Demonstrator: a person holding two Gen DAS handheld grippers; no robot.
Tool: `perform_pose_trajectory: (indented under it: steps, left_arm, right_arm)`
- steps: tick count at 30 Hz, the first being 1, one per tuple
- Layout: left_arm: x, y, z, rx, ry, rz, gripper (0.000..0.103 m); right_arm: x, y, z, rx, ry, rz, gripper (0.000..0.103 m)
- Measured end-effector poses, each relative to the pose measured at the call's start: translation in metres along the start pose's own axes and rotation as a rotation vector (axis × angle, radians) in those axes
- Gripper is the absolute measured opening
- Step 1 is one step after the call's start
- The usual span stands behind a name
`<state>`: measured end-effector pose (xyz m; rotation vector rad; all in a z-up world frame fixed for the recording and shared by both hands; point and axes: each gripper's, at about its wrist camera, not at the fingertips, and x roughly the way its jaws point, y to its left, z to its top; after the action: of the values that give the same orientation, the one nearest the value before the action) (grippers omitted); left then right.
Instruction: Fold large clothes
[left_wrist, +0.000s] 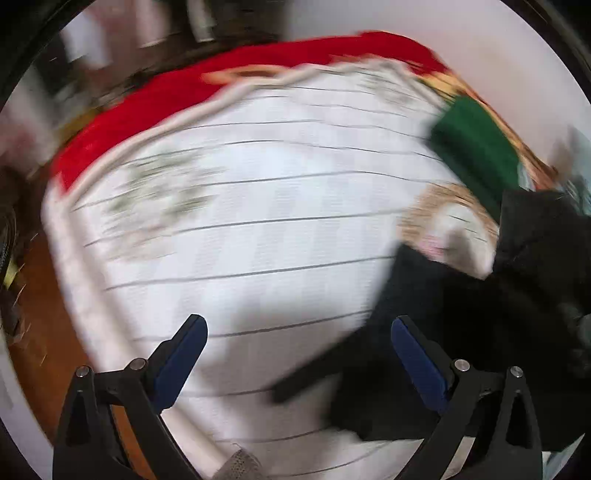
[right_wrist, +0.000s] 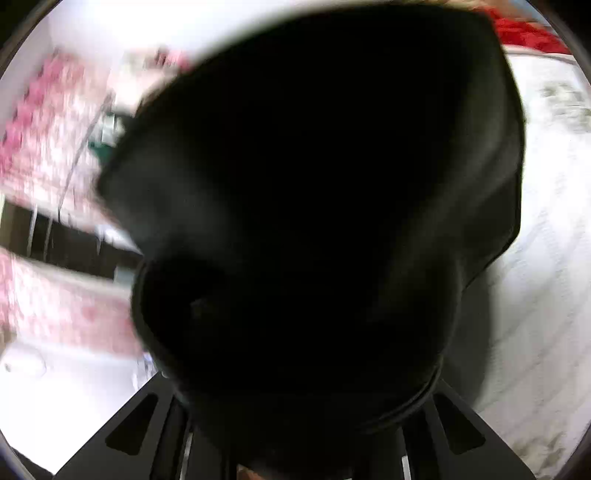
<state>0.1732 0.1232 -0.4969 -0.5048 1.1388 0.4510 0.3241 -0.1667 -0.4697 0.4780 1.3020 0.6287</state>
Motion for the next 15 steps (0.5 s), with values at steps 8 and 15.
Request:
perform_pose_trajectory:
  steps: [8, 15]
  left_arm:
    - [-0.025, 0.087, -0.03, -0.178, -0.023, 0.143, 0.102]
    - [-0.063, 0.086, -0.013, -0.186, -0.089, 0.101, 0.102]
  right_arm:
    - [0.181, 0.031, -0.054, -0.09, 0.423, -0.129, 0.031]
    - [0.156, 0.048, -0.033, -0.095, 0.574, 0.126, 0.094]
